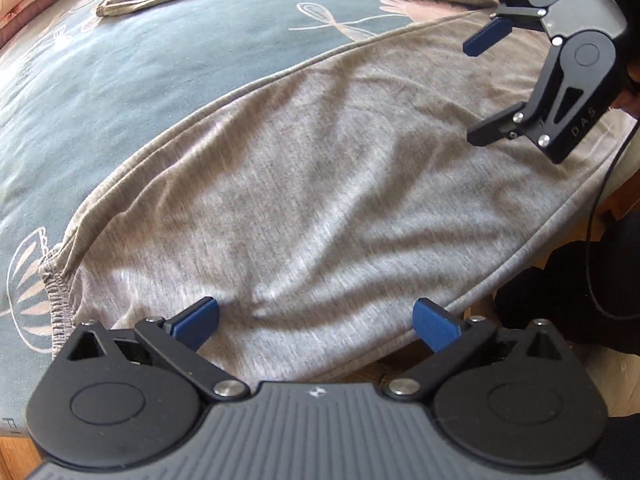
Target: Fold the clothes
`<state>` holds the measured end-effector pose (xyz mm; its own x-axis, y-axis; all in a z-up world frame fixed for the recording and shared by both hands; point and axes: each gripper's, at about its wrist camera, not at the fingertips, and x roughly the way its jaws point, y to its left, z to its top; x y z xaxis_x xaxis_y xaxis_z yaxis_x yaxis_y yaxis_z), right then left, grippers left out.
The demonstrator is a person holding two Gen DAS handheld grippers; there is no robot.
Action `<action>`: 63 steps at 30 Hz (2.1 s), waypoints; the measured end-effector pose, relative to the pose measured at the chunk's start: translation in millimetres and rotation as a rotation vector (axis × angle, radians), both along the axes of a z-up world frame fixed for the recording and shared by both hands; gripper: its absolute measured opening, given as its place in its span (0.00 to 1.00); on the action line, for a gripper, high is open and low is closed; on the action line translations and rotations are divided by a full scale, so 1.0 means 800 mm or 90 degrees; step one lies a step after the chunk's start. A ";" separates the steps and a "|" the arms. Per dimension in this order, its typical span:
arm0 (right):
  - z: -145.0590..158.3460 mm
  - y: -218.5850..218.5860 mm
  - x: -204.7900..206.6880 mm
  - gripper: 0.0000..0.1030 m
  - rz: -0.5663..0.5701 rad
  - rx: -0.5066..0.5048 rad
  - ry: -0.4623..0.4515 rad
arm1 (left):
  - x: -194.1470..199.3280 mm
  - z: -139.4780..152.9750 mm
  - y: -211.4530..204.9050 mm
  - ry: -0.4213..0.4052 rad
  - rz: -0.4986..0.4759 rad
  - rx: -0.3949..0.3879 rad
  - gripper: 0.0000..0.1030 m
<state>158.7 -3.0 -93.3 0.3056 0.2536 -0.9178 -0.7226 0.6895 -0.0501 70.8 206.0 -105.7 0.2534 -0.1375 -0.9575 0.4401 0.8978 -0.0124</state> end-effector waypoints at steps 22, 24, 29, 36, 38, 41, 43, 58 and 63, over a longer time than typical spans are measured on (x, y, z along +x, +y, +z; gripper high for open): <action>-0.025 0.041 -0.002 1.00 0.015 -0.001 0.034 | 0.016 0.010 0.067 0.024 0.168 0.003 0.99; -0.025 0.041 -0.002 1.00 0.013 0.001 0.033 | 0.022 0.025 0.060 -0.003 0.166 -0.005 0.99; -0.026 0.037 -0.004 1.00 0.011 0.008 0.025 | 0.069 0.027 0.055 -0.050 0.160 -0.063 0.99; -0.025 0.056 0.001 1.00 -0.016 0.011 0.021 | 0.115 -0.004 0.068 -0.081 0.189 -0.063 0.99; -0.025 0.055 0.001 1.00 -0.017 0.014 0.018 | 0.119 -0.003 0.070 -0.083 0.183 -0.059 0.99; -0.026 0.055 0.000 1.00 -0.020 0.019 0.013 | 0.119 0.001 0.068 -0.080 0.178 -0.046 0.99; -0.026 0.056 0.001 1.00 -0.022 0.020 0.012 | 0.114 0.008 0.064 -0.085 0.174 -0.037 0.99; -0.027 0.057 0.002 1.00 -0.051 0.024 0.013 | 0.089 -0.008 0.029 -0.044 0.169 -0.077 0.99; -0.027 0.060 0.005 1.00 -0.058 0.017 0.018 | 0.084 -0.015 0.017 -0.053 0.151 -0.037 0.99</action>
